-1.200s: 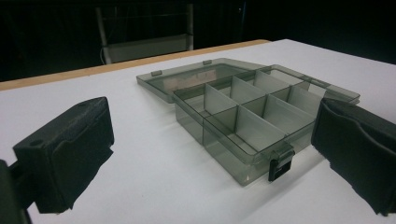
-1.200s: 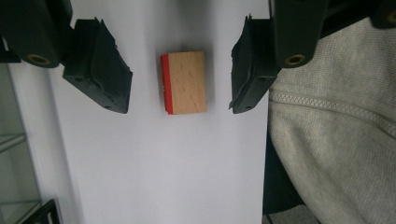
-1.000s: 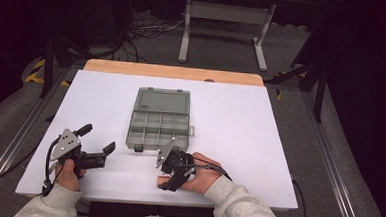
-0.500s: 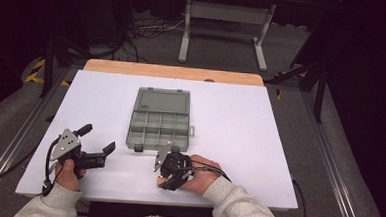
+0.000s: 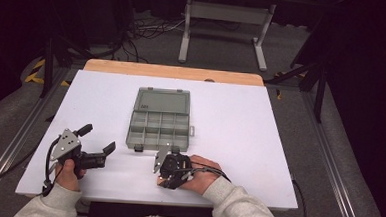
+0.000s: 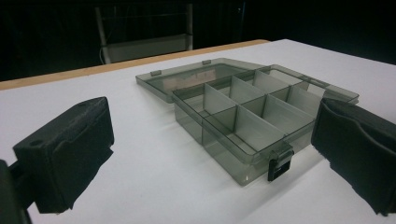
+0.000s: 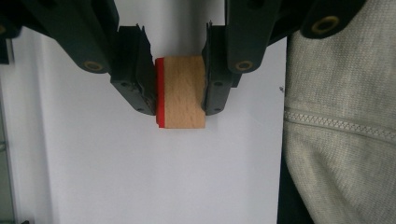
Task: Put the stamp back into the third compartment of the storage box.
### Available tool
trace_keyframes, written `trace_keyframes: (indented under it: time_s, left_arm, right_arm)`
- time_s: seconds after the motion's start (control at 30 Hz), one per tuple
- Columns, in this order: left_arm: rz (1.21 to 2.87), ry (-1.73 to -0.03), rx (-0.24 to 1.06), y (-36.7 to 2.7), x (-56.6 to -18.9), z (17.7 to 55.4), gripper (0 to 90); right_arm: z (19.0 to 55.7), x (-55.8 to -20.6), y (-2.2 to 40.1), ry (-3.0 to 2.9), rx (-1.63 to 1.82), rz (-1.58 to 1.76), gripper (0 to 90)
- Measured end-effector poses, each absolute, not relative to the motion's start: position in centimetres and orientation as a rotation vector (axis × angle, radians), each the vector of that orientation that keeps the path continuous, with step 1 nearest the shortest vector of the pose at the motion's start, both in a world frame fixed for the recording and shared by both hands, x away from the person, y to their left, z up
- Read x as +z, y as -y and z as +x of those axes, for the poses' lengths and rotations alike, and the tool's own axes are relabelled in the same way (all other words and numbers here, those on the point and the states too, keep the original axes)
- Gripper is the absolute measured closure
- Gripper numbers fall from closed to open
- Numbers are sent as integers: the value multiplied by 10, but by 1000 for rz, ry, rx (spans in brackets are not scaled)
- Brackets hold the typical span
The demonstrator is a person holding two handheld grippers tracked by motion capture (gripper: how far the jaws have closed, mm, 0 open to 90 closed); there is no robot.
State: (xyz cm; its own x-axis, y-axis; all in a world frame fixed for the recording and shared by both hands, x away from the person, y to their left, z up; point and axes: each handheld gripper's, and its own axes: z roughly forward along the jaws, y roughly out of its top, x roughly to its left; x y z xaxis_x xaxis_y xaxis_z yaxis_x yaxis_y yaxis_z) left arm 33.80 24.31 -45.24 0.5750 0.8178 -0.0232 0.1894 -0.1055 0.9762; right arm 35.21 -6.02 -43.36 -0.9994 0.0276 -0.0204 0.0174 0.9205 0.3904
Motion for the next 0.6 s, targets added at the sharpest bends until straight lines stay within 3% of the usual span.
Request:
trace_keyframes:
  time_s: [0.6]
  left_arm:
    - [1618,-863,665,-243,-452,338,2]
  right_arm:
    - [357,-415,68,-2982,757,83,659]
